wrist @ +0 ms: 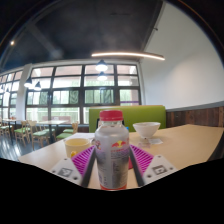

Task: Pour water

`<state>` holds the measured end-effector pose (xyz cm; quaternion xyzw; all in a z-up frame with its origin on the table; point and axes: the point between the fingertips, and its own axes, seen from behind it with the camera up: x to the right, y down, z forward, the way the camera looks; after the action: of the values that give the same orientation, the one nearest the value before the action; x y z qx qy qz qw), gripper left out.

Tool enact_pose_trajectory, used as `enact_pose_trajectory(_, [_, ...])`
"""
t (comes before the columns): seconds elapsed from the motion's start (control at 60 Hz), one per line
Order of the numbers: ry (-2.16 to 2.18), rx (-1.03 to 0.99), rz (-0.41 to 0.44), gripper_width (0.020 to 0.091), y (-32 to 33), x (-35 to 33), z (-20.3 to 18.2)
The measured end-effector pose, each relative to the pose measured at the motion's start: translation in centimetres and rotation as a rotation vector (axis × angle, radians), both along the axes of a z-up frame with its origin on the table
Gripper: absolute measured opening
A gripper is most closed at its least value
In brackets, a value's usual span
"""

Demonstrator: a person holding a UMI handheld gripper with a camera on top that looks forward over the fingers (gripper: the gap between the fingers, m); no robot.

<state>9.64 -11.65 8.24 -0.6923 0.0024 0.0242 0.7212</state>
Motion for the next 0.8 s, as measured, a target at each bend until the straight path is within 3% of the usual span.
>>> enact_pose_trajectory(0.033, [-0.019, -0.022, -0.005, 0.0492, 0.9, -0.5, -1.0])
enact_pose_trajectory(0.133, [0.003, 0.039, -0.041, 0.0456, 1.1, 0.2, 0.2])
enact_pose_trajectory(0.333, [0.003, 0.032, -0.034, 0.0357, 1.3, -0.2, -0.8])
enact_pose_trajectory(0.5, [-0.038, 0.000, -0.019, 0.0356, 1.8, -0.4, -0.5])
enact_pose_trajectory(0.6, [-0.200, 0.013, -0.030, 0.0355, 3.1, 0.6, 1.7])
enact_pose_trajectory(0.8, [-0.949, 0.001, -0.020, 0.0355, 10.0, -0.2, 4.3])
